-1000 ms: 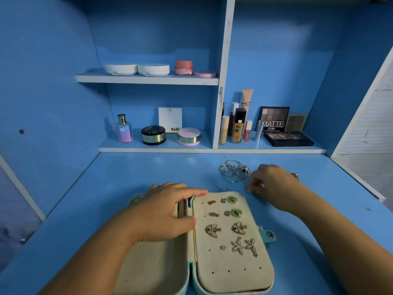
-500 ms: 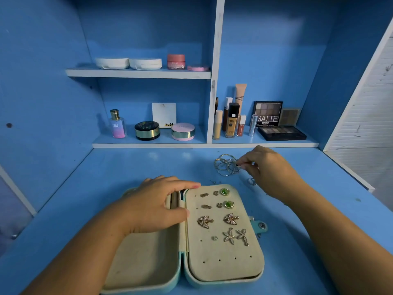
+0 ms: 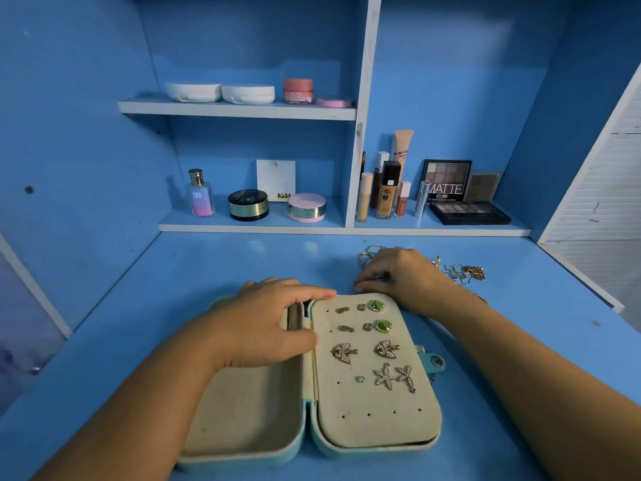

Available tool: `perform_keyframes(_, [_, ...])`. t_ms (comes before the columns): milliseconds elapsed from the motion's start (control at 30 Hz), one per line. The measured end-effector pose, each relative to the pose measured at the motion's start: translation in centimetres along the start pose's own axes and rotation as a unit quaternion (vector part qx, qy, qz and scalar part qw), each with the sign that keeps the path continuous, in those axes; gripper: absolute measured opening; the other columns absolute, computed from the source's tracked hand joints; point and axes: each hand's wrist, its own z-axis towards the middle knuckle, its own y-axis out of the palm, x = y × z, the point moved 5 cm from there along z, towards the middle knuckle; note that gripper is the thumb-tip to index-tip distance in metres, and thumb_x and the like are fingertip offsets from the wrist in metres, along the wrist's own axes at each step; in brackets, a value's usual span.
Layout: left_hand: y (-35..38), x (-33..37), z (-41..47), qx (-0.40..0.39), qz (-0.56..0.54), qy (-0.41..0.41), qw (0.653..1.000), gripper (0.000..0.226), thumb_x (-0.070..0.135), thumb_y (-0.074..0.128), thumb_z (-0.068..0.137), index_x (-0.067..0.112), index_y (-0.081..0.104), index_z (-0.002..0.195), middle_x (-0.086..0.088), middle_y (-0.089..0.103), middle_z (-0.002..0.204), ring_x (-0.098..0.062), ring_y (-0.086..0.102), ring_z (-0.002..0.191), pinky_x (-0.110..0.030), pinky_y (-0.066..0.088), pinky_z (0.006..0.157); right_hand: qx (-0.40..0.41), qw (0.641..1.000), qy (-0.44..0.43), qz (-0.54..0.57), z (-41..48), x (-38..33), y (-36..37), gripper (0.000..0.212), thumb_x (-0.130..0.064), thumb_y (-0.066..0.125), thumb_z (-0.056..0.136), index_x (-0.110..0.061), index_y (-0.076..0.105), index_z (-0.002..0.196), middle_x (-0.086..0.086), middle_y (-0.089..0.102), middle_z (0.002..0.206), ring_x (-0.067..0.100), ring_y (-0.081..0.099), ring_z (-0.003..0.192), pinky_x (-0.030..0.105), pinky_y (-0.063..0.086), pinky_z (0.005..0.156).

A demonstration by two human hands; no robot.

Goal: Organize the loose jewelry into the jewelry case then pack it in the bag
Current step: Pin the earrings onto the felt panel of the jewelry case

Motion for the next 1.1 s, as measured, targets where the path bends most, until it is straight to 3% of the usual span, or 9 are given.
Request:
perform_keyframes(300, [0.2,-0.2,0.0,-0.001,-0.009,-0.004,1.0,0.063,0.064,0.046,0.063,0.076,0.031,0.123,0.036,0.047,0.111,-0.009,0.044,0.12,-0.042,0.039,0.104,-0.001,0.999,-0.019,-0.036,0.2,-0.1,0.3,0.01,-0.024,0.07,0.085,-0.015,0.073,0.086,-0.003,0.061,0.083,0.004,0.048,0.074,0.005,0.033,0.066])
perform_keyframes(433, [0.1,-0.1,0.0,-0.001,-0.008,-0.003,1.0,0.063,0.065,0.046,0.062,0.077,0.03,0.122,0.034,0.049,0.11,-0.007,0.044,0.118,-0.042,0.04,0.103,-0.009,0.998,0.011,-0.067,0.3,0.4,0.3,0.001,-0.017,0.068,0.082,-0.018,0.069,0.081,-0.009,0.058,0.084,0.009,0.052,0.08,0.019,0.044,0.075])
perform_keyframes(567, [-0.1,0.0,0.0,-0.001,-0.02,-0.009,1.0,0.062,0.063,0.049,0.063,0.076,0.033,0.122,0.032,0.05,0.108,-0.006,0.047,0.114,-0.041,0.041,0.102,0.005,0.998,0.033,-0.045,0.0,0.3,-0.4,0.013,-0.011,0.065,0.08,-0.02,0.062,0.072,-0.006,0.058,0.082,0.014,0.055,0.08,0.032,0.049,0.076])
perform_keyframes(667, [-0.2,0.0,0.0,0.004,-0.04,-0.017,0.999,0.06,0.056,0.055,0.065,0.073,0.039,0.12,0.03,0.052,0.107,-0.004,0.05,0.098,-0.039,0.044,0.099,0.065,0.997,0.047,0.024,-0.9,0.0,-2.5,0.01,-0.015,0.064,0.084,-0.021,0.06,0.078,-0.003,0.057,0.084,0.014,0.054,0.079,0.025,0.045,0.072])
perform_keyframes(733, [-0.4,-0.4,0.0,0.02,-0.055,-0.026,0.998,0.06,0.057,0.057,0.062,0.072,0.043,0.118,0.028,0.053,0.109,-0.003,0.052,0.098,-0.037,0.045,0.1,0.084,0.994,0.044,0.057,-1.9,-0.9,-3.7,0.014,-0.017,0.065,0.084,-0.026,0.059,0.076,-0.005,0.059,0.084,0.008,0.053,0.078,0.016,0.042,0.067])
perform_keyframes(833, [-0.5,-1.0,0.1,0.034,-0.056,-0.035,0.997,0.059,0.062,0.054,0.056,0.074,0.043,0.113,0.027,0.055,0.115,-0.007,0.051,0.116,-0.037,0.042,0.105,0.026,0.997,0.011,0.074,-3.8,-3.9,-3.5,0.017,-0.016,0.068,0.081,-0.029,0.06,0.074,-0.012,0.059,0.079,-0.001,0.052,0.078,0.006,0.038,0.066])
perform_keyframes(900, [-0.4,-1.1,0.1,0.037,-0.057,-0.033,0.997,0.059,0.062,0.054,0.056,0.074,0.043,0.112,0.028,0.054,0.119,-0.008,0.049,0.12,-0.037,0.04,0.107,-0.027,0.998,-0.029,0.05,-4.9,-5.7,-2.6,0.018,-0.015,0.068,0.079,-0.028,0.06,0.072,-0.013,0.057,0.075,0.001,0.052,0.077,0.01,0.04,0.066])
perform_keyframes(1000, [-0.5,-1.0,-0.1,0.035,-0.049,-0.035,0.998,0.06,0.063,0.053,0.058,0.073,0.041,0.116,0.028,0.052,0.116,-0.009,0.047,0.12,-0.039,0.04,0.106,-0.069,0.994,-0.078,-0.009,-5.5,-6.7,-1.5,0.012,-0.022,0.068,0.079,-0.028,0.06,0.074,-0.015,0.054,0.074,0.003,0.051,0.077,0.019,0.044,0.068])
perform_keyframes(1100, [-0.9,-0.5,-0.5,0.041,-0.022,-0.027,0.999,0.06,0.058,0.055,0.066,0.062,0.045,0.125,0.027,0.046,0.109,-0.006,0.044,0.116,-0.039,0.039,0.105,-0.07,0.995,-0.072,0.02,-5.5,-6.3,-1.8,0.008,-0.027,0.068,0.081,-0.03,0.063,0.076,-0.016,0.057,0.075,0.004,0.054,0.078,0.017,0.044,0.066])
